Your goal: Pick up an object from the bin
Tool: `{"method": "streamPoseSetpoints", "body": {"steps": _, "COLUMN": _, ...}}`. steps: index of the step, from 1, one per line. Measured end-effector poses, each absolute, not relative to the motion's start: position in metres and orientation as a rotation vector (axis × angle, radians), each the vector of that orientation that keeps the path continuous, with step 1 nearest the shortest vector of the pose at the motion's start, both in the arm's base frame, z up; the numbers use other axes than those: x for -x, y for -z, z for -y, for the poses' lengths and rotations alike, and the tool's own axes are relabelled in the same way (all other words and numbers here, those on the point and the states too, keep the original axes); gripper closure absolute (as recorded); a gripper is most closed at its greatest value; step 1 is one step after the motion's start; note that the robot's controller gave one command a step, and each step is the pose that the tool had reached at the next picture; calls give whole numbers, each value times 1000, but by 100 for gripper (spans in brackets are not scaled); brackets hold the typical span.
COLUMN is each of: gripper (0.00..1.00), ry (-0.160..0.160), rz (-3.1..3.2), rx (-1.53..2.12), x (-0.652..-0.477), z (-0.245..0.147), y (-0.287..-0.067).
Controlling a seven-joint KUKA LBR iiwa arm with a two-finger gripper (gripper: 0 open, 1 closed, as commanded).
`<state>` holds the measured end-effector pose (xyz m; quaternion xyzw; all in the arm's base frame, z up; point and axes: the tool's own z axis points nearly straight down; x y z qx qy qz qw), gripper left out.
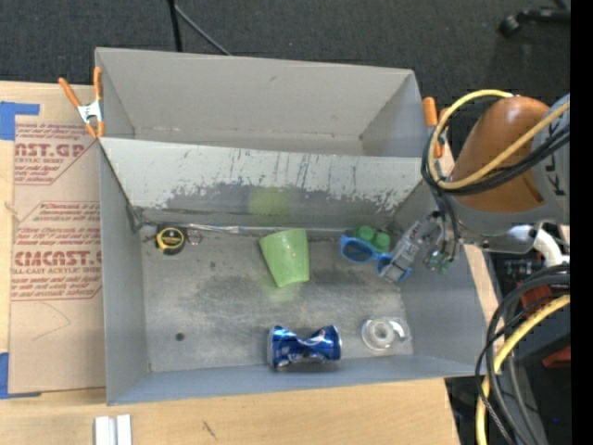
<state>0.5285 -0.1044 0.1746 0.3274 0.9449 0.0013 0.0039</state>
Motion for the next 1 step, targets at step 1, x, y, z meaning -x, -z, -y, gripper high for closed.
{"method": "streamPoseSetpoints", "body": {"steps": 1, "gripper": 100, "ry": -2, "rz": -2961, "rx": -1028, "x": -509, "z": 98, "y": -245}}
